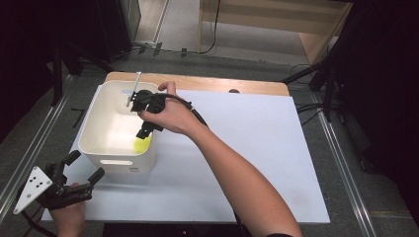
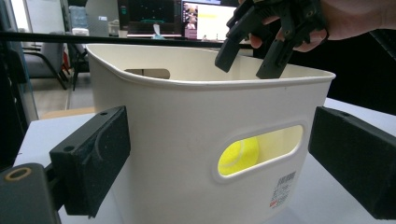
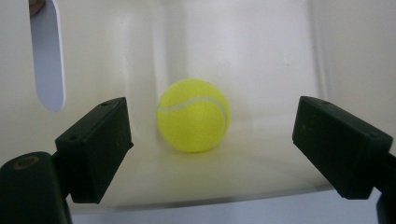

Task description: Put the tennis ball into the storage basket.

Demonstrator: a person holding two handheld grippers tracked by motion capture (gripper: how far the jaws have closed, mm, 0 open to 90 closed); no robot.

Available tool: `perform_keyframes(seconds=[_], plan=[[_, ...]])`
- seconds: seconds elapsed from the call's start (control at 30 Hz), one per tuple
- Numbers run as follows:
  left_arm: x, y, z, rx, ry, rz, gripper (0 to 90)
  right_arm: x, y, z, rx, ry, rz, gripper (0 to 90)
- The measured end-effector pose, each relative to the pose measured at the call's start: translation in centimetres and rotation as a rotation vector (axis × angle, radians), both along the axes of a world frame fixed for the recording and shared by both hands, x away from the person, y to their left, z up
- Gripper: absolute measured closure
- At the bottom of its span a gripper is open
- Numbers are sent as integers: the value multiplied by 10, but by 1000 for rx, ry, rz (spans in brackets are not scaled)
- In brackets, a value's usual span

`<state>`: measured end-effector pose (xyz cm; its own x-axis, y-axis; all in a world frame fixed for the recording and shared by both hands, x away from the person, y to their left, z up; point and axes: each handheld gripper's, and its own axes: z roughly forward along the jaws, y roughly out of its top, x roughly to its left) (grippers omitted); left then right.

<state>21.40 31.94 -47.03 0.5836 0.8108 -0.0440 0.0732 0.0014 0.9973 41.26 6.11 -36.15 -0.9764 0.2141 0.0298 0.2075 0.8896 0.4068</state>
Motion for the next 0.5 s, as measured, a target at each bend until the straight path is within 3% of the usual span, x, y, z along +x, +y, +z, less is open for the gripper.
perform_keyframes(seconds=[0.17,0.27,0.5], plan=[[0,0,0,6,-1,-2,58,-2,-5,6,19,-16,-7,81],[0,0,0,7,0,-2,58,-3,-8,8,27,-24,-9,16],[0,0,0,8,0,-1,58,-5,-16,12,45,-33,-22,15]])
